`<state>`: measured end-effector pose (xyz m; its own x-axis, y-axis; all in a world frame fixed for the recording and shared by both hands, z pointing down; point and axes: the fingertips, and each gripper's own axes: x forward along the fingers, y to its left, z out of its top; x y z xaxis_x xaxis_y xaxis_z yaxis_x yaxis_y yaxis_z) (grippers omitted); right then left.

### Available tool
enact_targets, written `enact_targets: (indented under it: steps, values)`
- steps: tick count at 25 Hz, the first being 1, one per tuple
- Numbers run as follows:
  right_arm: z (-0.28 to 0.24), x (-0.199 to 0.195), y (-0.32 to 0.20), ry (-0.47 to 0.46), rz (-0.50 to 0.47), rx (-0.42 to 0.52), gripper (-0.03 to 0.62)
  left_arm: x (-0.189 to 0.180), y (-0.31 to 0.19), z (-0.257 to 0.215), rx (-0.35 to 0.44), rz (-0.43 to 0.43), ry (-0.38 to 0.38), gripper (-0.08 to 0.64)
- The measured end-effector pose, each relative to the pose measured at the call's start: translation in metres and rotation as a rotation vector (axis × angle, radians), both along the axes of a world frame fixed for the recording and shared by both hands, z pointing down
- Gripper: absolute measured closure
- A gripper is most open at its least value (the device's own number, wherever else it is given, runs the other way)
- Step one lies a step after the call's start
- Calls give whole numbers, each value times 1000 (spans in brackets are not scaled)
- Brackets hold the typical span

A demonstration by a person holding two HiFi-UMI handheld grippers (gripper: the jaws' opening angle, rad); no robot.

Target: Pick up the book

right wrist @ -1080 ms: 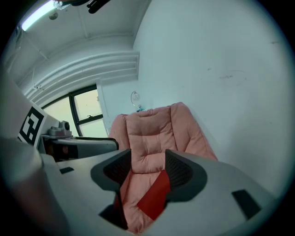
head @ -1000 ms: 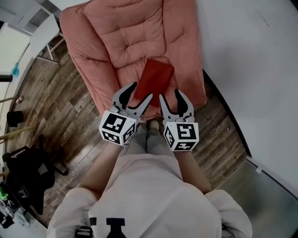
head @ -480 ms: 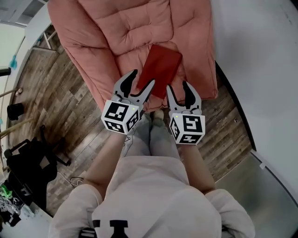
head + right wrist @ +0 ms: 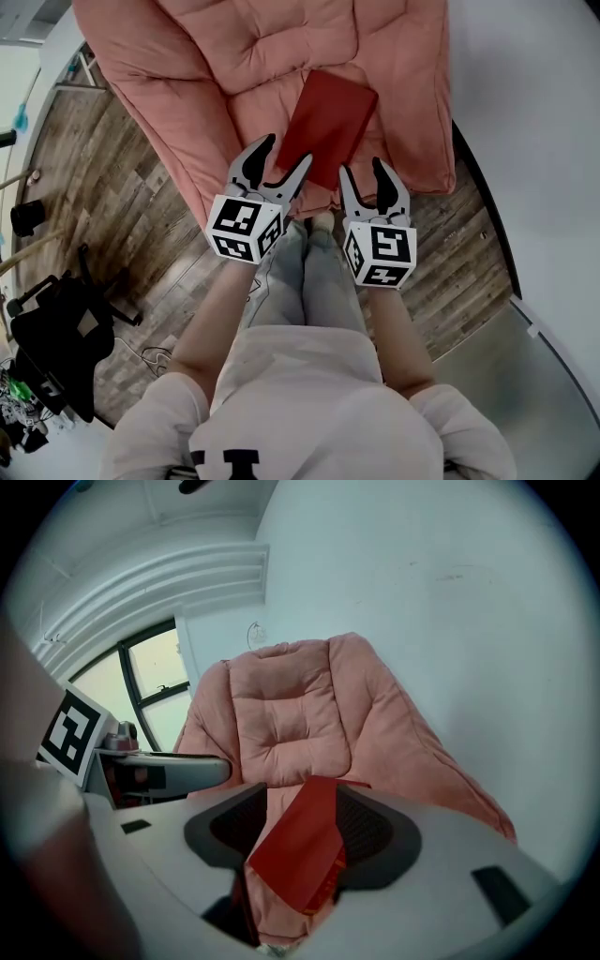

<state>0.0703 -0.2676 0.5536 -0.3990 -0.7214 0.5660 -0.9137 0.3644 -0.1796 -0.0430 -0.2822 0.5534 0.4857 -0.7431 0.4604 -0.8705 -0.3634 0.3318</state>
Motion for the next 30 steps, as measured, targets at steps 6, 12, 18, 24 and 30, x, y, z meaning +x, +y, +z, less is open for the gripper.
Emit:
enact_targets:
  steps: [6,12,18,24,30]
  values:
    - [26,-2,-2,4,3,-22,362,3,-1,27,-22,20,-7,282]
    - [48,-1,-8,14,18,-34,362,3,-7,51,-37,25,-12,282]
    - [73,-3,-15,12,34,-50,361,-5,-13,77,-60,19,-26,282]
    - [109,2,-18,30,59,-71,362,-7,-27,112,-87,-2,-16,281]
    - [138,5,-17,61,72,-89,345,-8,-30,146,-126,3,-32,273]
